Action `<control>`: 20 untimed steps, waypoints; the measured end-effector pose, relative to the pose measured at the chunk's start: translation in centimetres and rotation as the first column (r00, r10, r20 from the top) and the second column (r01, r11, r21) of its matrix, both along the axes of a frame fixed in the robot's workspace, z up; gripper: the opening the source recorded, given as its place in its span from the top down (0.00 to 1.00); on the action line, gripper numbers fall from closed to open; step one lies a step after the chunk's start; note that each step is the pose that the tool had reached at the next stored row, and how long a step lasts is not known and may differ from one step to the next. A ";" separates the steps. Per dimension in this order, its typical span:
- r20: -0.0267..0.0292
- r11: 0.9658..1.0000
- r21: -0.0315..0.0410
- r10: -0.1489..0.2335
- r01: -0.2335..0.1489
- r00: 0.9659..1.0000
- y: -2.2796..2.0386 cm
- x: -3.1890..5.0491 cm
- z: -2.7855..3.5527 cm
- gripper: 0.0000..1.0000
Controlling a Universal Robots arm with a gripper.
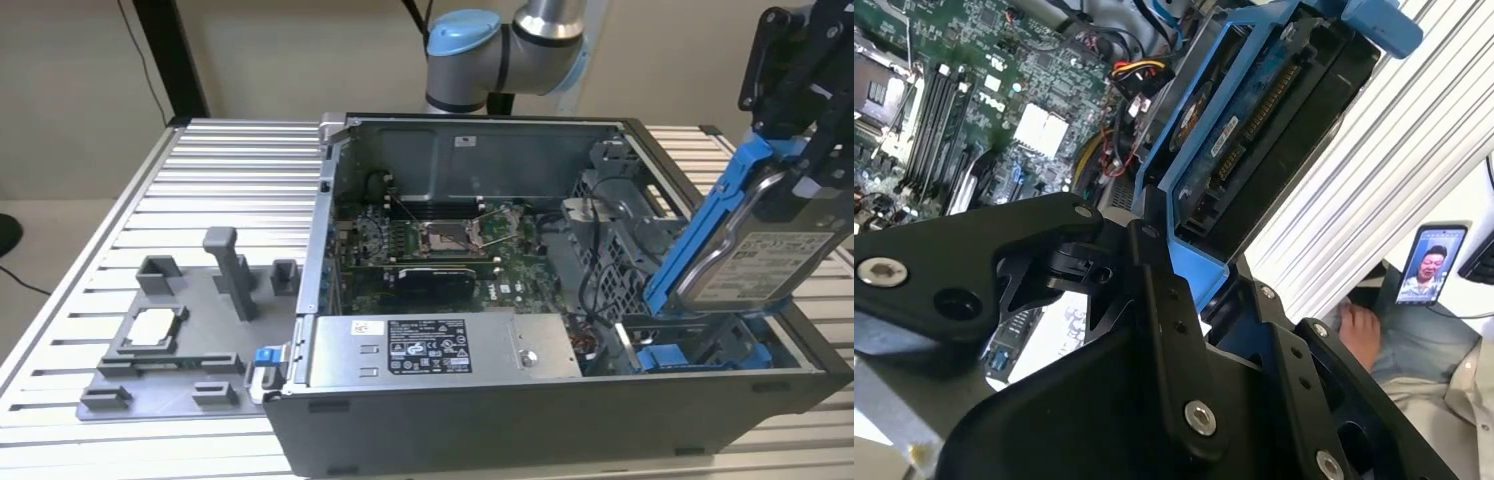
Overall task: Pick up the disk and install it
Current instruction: 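Insert the disk into the insertion slot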
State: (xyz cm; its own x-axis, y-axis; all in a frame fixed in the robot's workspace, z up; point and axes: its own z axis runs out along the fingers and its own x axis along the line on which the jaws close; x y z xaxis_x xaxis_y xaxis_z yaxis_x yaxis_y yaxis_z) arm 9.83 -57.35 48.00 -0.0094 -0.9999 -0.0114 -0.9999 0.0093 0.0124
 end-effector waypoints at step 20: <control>0.000 1.000 0.009 0.000 0.000 1.000 -0.01 -0.10 -0.90 1.00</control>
